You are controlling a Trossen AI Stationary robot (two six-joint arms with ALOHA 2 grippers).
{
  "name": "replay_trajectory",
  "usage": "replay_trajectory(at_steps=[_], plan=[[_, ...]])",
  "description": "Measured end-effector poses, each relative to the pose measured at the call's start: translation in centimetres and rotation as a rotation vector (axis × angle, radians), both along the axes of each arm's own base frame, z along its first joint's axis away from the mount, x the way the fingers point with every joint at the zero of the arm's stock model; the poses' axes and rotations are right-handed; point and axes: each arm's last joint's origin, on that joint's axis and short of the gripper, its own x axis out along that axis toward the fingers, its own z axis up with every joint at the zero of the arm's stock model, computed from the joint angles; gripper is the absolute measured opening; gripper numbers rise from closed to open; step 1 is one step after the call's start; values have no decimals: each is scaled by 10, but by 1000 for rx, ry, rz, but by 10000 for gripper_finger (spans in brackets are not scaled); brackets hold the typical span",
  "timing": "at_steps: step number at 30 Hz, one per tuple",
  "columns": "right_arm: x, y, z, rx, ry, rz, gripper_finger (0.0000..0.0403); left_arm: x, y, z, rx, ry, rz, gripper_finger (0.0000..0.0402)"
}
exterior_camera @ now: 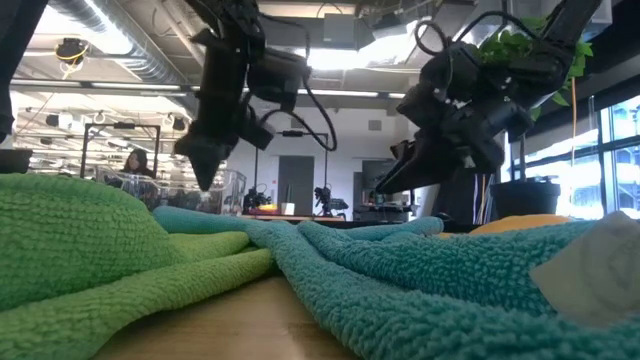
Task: Fold microfiber towels
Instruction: Fold the light blue microfiber cloth
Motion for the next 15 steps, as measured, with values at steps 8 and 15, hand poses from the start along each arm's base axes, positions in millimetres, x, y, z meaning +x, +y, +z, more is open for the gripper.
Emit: replay_trajectory(at_steps=[8, 15], plan=[[-1, 30, -6, -45, 69, 151, 109, 10, -44, 27, -69, -301, -27, 48], [17, 50, 15, -33, -60, 198, 109, 15, -91, 26, -149, -337, -163, 54]])
